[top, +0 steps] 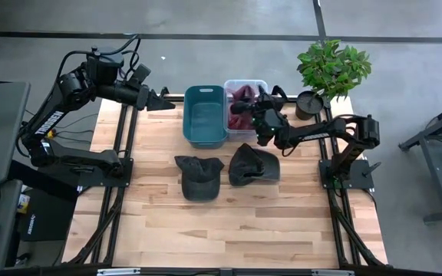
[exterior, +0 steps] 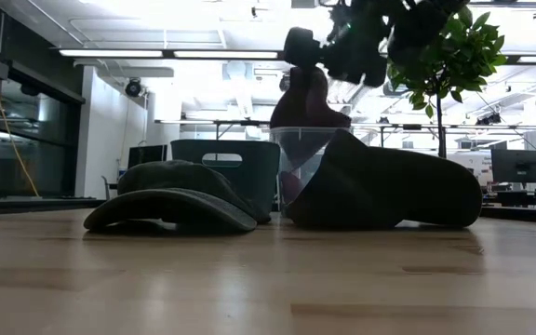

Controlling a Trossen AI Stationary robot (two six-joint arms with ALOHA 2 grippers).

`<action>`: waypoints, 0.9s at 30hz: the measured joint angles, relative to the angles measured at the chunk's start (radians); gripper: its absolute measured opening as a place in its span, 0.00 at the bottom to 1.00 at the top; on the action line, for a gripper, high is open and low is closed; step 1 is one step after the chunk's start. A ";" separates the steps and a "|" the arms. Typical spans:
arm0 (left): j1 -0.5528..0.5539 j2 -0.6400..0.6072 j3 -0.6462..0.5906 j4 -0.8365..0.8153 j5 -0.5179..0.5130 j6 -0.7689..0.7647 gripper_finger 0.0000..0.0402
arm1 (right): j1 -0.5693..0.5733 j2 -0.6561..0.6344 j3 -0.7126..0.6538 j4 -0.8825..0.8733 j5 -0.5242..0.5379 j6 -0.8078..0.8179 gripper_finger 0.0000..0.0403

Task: Pick & Place hat
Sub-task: Put the red cap into the transparent bin

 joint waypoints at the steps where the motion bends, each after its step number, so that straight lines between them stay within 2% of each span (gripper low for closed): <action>1: 0.000 0.000 0.000 0.000 0.000 0.000 0.56 | 0.007 0.000 0.016 -0.012 0.042 -0.060 0.60; 6: 0.000 0.000 0.000 0.000 0.000 0.000 0.56 | 0.036 0.000 0.083 -0.079 0.203 -0.387 0.60; 10: 0.000 0.000 0.000 0.000 0.000 0.000 0.56 | 0.052 0.000 0.113 -0.103 0.322 -0.556 0.60; 19: 0.000 0.000 0.000 0.000 0.000 -0.004 0.56 | 0.051 0.000 0.140 -0.076 0.396 -0.737 0.60; 27: 0.000 0.000 0.000 0.000 0.003 -0.008 0.56 | 0.086 0.000 0.294 -0.050 0.389 -0.801 0.60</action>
